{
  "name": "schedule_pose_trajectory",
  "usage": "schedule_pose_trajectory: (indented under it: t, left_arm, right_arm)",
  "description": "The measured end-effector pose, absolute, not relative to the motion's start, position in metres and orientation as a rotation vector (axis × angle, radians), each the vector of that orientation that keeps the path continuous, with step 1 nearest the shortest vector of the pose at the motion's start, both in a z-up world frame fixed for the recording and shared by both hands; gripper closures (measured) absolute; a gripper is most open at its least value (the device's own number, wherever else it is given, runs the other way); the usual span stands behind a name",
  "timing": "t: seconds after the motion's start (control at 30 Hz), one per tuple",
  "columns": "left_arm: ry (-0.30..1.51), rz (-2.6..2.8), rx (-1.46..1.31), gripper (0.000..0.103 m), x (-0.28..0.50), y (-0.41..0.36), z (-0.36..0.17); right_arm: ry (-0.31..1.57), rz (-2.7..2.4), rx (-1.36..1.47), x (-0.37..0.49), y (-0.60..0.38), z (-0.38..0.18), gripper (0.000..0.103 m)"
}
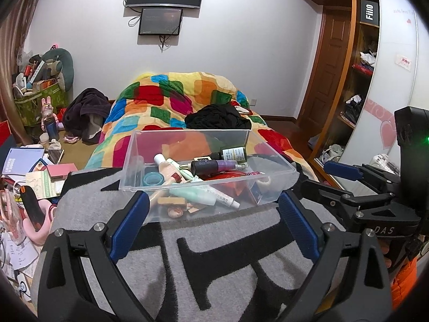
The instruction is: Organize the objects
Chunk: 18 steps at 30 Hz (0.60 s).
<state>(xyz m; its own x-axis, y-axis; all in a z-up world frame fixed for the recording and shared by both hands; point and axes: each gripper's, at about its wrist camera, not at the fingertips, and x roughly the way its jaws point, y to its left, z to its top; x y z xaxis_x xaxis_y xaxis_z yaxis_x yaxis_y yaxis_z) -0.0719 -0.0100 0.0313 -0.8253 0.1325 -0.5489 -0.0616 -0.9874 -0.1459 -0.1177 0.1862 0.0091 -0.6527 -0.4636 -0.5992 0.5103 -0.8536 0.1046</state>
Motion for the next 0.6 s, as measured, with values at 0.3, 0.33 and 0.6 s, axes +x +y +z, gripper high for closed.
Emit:
schedule_pose_trajectory:
  t: [0.3,0.33,0.6]
  left_arm:
    - [-0.192,2.897,-0.897,0.005,-0.0705,-0.0078,0.0273]
    - [-0.192,2.897,-0.897,0.005,-0.0706,-0.0078,0.0274]
    - [-0.192,2.897,-0.896,0.005,-0.0707,-0.0076,0.0274]
  right_arm:
    - [0.109,-2.439,0.868,-0.1177,0.1818,0.0062,0.020]
    - [0.109,-2.439,0.870,-0.1182,0.1814,0.0061,0.020]
    - [0.106,-2.437,0.874,-0.1186,0.1812,0.0059,0.020]
